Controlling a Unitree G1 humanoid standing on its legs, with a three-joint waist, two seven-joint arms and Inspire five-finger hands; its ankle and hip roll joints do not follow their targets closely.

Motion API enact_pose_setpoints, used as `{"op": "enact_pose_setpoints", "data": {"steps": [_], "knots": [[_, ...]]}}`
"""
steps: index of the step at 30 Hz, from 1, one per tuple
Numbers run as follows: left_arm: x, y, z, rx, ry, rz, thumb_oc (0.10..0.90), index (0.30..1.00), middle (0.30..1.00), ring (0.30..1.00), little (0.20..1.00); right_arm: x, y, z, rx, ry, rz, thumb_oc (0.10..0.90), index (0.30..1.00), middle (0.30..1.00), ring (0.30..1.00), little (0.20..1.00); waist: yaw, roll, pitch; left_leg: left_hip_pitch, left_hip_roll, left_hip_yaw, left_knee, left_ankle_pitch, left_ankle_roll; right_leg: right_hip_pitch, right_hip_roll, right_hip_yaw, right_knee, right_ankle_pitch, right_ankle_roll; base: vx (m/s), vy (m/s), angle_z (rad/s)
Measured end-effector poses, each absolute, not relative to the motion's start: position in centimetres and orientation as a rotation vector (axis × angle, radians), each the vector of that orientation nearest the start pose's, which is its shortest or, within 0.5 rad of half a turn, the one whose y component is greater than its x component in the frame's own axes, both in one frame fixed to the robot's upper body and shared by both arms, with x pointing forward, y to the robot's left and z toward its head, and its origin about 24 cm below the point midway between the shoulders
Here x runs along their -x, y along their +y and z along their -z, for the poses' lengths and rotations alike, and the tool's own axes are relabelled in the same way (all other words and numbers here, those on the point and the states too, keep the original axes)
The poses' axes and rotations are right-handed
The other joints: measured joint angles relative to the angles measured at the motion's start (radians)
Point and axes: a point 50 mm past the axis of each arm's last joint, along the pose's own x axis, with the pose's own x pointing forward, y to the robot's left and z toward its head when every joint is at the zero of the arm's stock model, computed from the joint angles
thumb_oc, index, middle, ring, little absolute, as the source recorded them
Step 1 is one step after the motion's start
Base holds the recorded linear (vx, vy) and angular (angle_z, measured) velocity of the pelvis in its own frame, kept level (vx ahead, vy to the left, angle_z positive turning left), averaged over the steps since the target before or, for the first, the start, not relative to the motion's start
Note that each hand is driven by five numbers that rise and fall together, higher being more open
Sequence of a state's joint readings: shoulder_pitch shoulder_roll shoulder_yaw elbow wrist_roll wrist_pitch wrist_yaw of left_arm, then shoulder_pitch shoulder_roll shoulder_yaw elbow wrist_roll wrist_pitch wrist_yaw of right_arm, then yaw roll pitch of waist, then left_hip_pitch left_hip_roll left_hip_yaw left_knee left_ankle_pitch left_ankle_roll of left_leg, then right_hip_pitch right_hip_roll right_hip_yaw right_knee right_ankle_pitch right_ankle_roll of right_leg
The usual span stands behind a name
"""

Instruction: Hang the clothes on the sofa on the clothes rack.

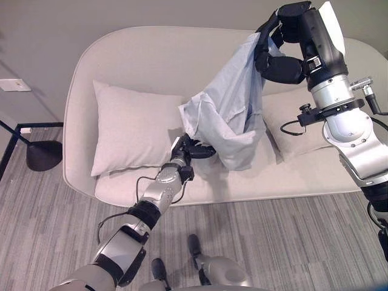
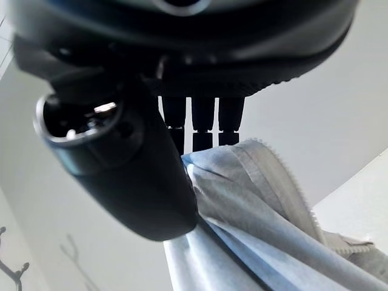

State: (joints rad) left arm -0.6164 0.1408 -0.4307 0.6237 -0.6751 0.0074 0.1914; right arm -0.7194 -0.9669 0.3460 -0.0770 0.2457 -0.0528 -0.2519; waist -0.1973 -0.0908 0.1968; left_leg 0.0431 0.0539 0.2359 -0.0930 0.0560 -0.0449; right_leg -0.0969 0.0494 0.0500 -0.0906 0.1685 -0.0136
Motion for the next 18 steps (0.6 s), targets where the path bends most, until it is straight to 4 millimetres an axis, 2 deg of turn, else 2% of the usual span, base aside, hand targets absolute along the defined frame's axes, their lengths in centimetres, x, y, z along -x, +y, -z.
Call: {"op": "enact_pose_setpoints", "data": {"steps": [11,12,13,14,18], "knots": [[-34.7,7.8,-5.8,0.246,0.200,0.175,0.800,0.900,0.900,0.900,0.900,-30.7,-19.8,-26.8,0.712,-0.694,-0.042,0.400,0.300,0.300,0.300,0.300,0.001,0.000,0.000,0.008,0.000,-0.004,0.000,0.000,0.000,0.010,0.000,-0.004,0.000,0.000,0.000,0.00,0.001,0.00],[-34.7,7.8,-5.8,0.246,0.200,0.175,0.698,0.747,0.747,0.747,0.747,-30.7,-19.8,-26.7,0.711,-0.692,-0.043,0.400,0.300,0.300,0.300,0.300,0.001,0.000,0.000,0.010,0.000,-0.004,0.000,0.000,0.000,0.011,0.000,-0.004,0.000,0.000,0.000,0.00,0.000,0.00],[-34.7,7.8,-5.8,0.246,0.199,0.174,0.494,0.441,0.441,0.441,0.441,-30.7,-19.8,-26.6,0.707,-0.692,-0.044,0.400,0.300,0.300,0.300,0.300,0.001,0.000,0.000,0.012,0.000,-0.004,0.000,0.000,0.000,0.013,0.000,-0.003,0.000,-0.001,0.000,0.00,0.000,0.00],[-34.7,7.8,-5.8,0.246,0.199,0.170,0.400,0.300,0.300,0.300,0.300,-30.8,-19.5,-26.5,0.704,-0.699,-0.044,0.400,0.300,0.300,0.300,0.300,-0.002,0.000,0.000,0.014,0.000,-0.002,0.000,0.000,0.000,0.014,0.000,-0.002,0.000,-0.001,0.000,-0.01,-0.007,-0.04],[-34.7,7.9,-5.8,0.248,0.199,0.150,0.400,0.300,0.300,0.300,0.300,-30.9,-19.1,-25.6,0.674,-0.682,-0.056,0.400,0.300,0.300,0.300,0.300,0.000,0.000,0.000,0.015,0.000,0.000,0.000,0.000,0.000,0.015,0.000,0.000,0.000,-0.001,0.000,0.00,0.000,0.00]]}}
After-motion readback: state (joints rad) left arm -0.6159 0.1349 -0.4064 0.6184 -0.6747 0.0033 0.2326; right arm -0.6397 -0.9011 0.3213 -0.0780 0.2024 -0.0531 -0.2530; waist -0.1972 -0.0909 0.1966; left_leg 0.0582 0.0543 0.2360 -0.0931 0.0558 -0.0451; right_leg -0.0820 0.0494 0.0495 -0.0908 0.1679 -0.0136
